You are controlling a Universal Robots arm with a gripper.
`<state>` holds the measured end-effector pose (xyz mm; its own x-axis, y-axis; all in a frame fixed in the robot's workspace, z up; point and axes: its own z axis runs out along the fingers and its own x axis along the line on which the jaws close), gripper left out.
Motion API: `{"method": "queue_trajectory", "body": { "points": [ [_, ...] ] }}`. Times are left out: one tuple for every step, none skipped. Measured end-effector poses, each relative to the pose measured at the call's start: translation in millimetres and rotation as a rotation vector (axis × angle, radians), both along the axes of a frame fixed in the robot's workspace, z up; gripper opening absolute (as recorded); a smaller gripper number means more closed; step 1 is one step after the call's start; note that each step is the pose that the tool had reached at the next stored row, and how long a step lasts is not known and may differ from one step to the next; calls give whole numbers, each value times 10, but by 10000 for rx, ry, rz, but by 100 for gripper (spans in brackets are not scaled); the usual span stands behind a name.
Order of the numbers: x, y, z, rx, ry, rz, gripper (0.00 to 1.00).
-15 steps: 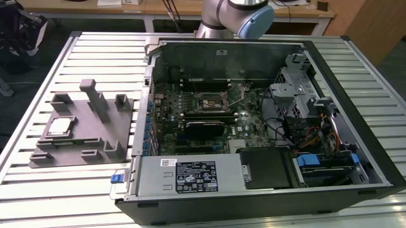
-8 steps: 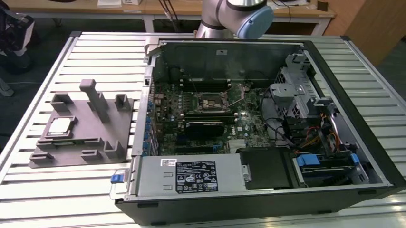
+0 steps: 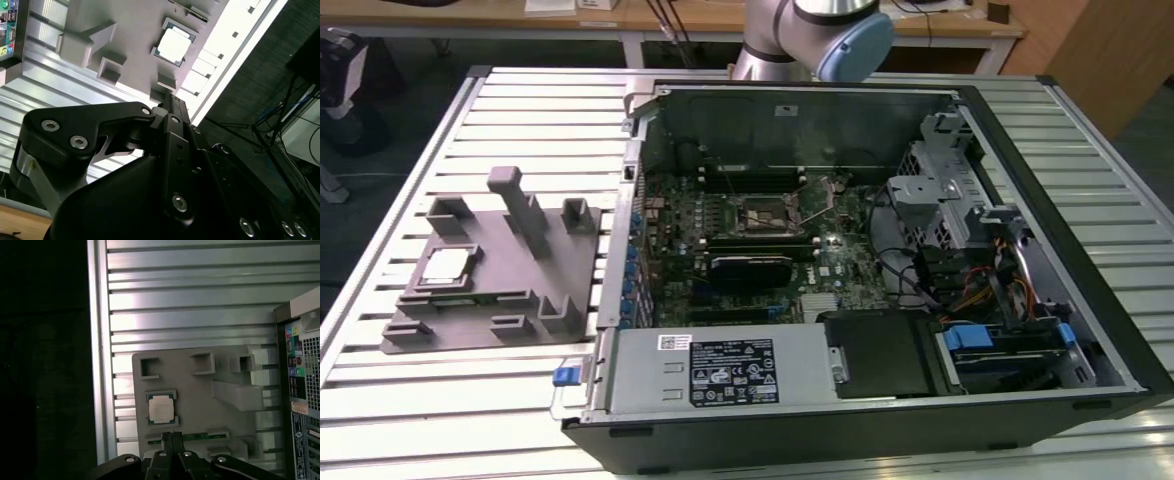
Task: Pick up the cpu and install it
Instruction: 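Reach for the cpu, then pick up the cpu and move it towards the insertion slot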
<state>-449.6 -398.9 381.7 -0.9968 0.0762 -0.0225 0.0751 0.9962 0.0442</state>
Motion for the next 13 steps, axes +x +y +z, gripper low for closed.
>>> {"method": "queue_trajectory", "body": {
  "points": [
    [-20,0,-1,0,2,0,11],
    [-34,0,-2,-1,5,0,11],
    [-49,0,-3,0,7,0,11],
    [-65,0,-4,0,8,0,11],
    [-80,0,-5,0,9,0,11],
    [-92,0,-6,1,8,0,11],
    [-103,0,-6,0,9,0,11],
    [-114,0,-6,1,9,0,11],
    [-122,0,-6,0,9,0,11],
    [-129,0,-7,0,9,0,11],
    [-134,0,-8,0,9,1,11],
    [-135,0,-9,1,10,1,11],
    [-137,-2,-12,1,9,1,11]
  ]
}}
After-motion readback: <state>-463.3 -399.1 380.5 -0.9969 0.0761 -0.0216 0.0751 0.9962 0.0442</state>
